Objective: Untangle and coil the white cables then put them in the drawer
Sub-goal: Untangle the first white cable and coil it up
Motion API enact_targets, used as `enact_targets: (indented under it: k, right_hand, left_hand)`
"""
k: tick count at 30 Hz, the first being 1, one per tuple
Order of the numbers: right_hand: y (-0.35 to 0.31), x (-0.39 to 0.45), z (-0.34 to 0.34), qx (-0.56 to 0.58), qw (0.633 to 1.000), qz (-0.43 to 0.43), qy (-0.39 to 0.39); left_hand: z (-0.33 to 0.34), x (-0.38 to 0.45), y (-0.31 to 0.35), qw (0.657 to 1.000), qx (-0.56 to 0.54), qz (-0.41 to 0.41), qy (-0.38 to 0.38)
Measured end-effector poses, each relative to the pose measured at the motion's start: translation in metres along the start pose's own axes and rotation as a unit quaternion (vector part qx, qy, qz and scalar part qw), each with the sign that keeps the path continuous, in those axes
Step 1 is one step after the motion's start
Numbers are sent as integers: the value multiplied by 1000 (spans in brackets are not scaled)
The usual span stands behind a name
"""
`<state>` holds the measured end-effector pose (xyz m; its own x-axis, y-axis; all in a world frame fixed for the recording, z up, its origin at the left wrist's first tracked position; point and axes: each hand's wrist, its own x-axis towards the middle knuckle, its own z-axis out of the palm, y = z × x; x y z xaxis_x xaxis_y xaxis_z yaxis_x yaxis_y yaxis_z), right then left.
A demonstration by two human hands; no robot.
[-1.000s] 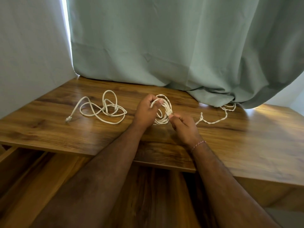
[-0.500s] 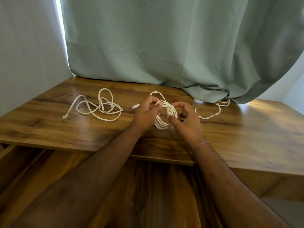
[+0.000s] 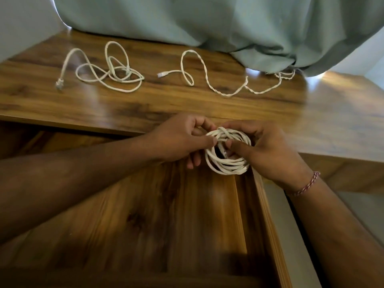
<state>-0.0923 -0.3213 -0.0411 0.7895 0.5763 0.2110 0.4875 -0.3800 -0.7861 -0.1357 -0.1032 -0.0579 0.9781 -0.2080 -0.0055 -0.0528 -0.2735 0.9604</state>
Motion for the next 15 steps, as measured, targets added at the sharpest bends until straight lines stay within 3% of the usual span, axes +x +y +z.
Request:
enact_targets:
  k: [6,10,15]
  right_hand:
    - [7,21,-2,27,999,4,22]
    - [16,46,-6,53,998,3,44]
    - [35,78,-8,-31,998,30,52]
  left_hand:
    - [-6,14,1,998,16,9,63]
    - [-10,36,11,987,96,9,129]
    - [-18,68,7,952,258,29,160]
